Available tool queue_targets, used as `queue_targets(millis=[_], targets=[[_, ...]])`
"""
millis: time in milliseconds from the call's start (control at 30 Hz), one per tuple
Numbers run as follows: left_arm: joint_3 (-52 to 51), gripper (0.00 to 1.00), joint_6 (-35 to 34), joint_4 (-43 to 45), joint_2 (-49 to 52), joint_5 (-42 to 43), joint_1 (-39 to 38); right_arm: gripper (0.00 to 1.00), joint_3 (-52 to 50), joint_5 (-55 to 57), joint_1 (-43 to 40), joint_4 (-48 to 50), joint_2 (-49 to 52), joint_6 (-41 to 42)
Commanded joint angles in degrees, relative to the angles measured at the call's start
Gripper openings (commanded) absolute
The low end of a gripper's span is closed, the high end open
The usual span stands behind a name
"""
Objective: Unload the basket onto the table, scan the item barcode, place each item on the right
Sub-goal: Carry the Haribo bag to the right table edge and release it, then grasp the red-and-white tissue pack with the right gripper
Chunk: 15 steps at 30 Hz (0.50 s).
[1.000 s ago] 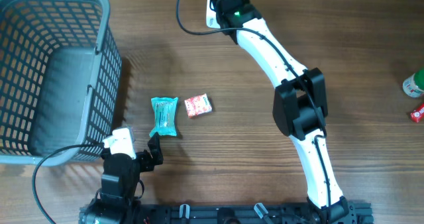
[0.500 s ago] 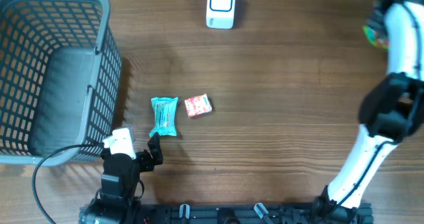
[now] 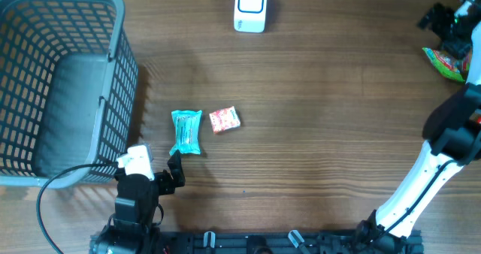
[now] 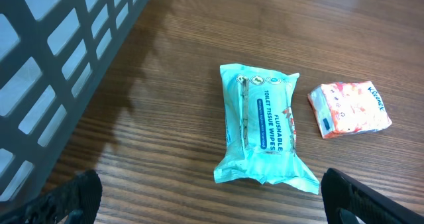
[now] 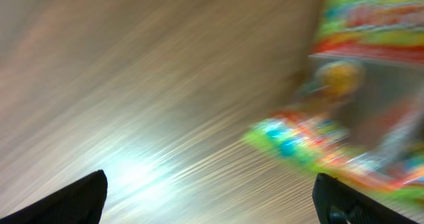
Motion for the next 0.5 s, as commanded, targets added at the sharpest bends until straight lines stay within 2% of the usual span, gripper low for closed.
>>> queue_targets(millis=[0,33,133,200,267,300,400,467], targets=[[-0.3,1.00,0.3,0.0,-0.2,-0.7,0.1,1.00,2.6,-11.8,8.3,-6.9,-10.1,-1.7],[-0.3,1.00,0.3,0.0,-0.2,-0.7,0.1,1.00,2.6,-12.1,10.7,-10.0,-10.7,-1.7],[-0.3,1.00,0.3,0.0,-0.2,-0.7,0.1,1.00,0.9,-12.0,23.7,-23.0,-10.5,-10.0],[-0.3,1.00,0.3,0.0,-0.2,-0.7,0.1,1.00,-2.6,-12.0,30.6,-24.3,-10.5,-14.6],[-0.3,1.00,0.3,0.0,-0.2,-0.7,0.1,1.00,-8.5,-11.5,39.8,-22.0,-10.5,-19.6],[-0.3,1.00,0.3,0.0,-0.2,-0.7,0.1,1.00,-10.6,-10.5,42.6,-20.8,-10.5,-19.3],[-0.3,1.00,0.3,0.0,-0.2,-0.7,0.1,1.00,-17.6,-9.2,50.1,-14.3,-10.5,-11.3],[-0.3,1.00,0.3,0.0,-0.2,-0.7,0.1,1.00,-22.3,-9.1,55.5,-8.1,-10.5,-9.1]])
